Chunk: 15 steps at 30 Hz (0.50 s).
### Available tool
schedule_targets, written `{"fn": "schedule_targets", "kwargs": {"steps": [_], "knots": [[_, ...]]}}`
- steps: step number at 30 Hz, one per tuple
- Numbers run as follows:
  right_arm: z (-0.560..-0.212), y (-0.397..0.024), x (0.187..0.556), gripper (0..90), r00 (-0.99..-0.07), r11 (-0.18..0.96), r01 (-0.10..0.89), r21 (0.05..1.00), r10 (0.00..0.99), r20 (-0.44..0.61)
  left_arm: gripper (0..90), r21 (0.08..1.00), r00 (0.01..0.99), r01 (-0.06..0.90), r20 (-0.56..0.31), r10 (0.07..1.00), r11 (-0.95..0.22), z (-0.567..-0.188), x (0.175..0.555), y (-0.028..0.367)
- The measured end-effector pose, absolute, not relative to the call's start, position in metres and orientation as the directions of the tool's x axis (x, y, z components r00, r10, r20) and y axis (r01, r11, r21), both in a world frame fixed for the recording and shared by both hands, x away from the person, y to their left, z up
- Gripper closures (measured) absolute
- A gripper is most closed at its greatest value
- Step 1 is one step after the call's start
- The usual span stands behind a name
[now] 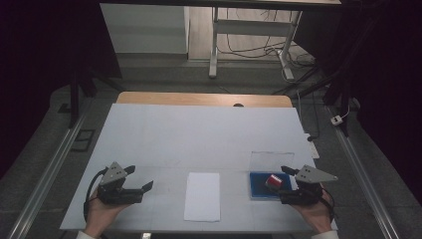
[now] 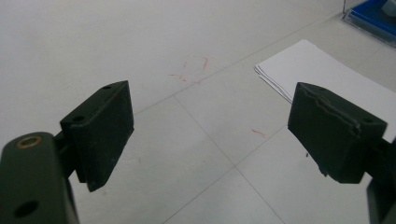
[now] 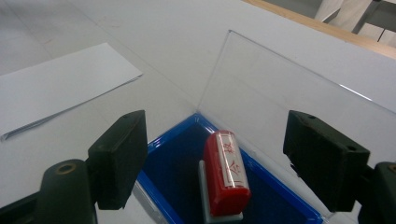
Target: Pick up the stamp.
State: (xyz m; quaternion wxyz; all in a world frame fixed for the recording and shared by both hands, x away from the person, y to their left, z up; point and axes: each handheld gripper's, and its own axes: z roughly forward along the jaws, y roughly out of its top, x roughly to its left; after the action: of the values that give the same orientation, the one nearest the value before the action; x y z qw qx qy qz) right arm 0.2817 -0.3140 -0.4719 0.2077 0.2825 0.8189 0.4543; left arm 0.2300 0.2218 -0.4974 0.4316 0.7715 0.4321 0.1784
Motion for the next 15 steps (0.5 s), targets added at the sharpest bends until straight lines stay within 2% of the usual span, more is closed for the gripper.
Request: {"fn": "schedule_targets", "kwargs": {"steps": [15], "knots": [[-0.443,-0.322,0.281,22.9,-0.721,0.460,0.346,0.817,0.688,-0.082,15.5,0.811,0.572,0.517,-0.091,0.815,-0.272,-0.500,0.230,0.219]]}}
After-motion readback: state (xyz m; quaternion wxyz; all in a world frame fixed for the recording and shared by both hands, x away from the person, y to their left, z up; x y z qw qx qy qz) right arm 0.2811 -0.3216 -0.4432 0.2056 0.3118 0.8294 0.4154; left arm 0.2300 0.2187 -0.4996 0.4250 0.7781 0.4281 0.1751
